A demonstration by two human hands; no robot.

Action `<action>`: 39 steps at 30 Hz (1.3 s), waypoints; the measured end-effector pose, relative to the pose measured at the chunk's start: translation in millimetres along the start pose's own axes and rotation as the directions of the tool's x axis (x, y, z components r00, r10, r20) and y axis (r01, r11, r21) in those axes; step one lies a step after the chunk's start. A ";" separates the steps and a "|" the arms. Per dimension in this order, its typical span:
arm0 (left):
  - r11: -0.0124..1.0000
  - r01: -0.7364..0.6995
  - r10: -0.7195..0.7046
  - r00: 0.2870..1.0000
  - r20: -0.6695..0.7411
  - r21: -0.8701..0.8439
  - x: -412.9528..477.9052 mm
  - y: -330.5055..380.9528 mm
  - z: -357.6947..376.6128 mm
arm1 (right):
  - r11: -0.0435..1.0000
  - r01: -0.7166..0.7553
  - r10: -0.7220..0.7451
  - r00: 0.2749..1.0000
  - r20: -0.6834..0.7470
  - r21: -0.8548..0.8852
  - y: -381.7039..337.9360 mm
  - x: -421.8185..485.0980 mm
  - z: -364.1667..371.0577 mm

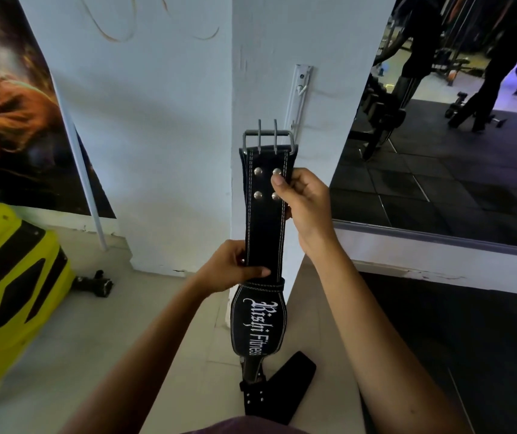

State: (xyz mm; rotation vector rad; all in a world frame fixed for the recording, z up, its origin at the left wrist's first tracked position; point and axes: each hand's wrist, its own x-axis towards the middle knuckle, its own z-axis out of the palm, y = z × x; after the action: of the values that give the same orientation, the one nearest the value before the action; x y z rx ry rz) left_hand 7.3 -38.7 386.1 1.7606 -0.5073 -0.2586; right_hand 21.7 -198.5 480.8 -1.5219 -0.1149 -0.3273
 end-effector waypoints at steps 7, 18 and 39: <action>0.903 -0.179 0.028 0.932 -0.361 -0.390 36.0 70.3 -24.5 | 0.997 -0.051 0.052 0.998 0.020 -0.058 21.4 -27.2 -2.9; 0.992 0.022 -0.029 0.998 -0.057 -0.125 2.9 -9.1 21.9 | 1.000 -0.010 0.010 0.992 -0.125 0.006 9.9 -24.4 -28.5; 0.947 -0.312 0.246 0.859 -0.449 -0.078 67.7 121.9 15.6 | 0.995 0.083 -0.076 0.989 0.129 -0.047 -18.4 26.1 -70.7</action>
State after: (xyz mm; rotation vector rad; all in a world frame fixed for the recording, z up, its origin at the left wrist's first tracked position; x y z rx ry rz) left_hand 35.9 -105.8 505.9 1.5127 -0.3978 0.2954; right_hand 32.3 -272.4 502.0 -1.5929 -0.2697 -0.2989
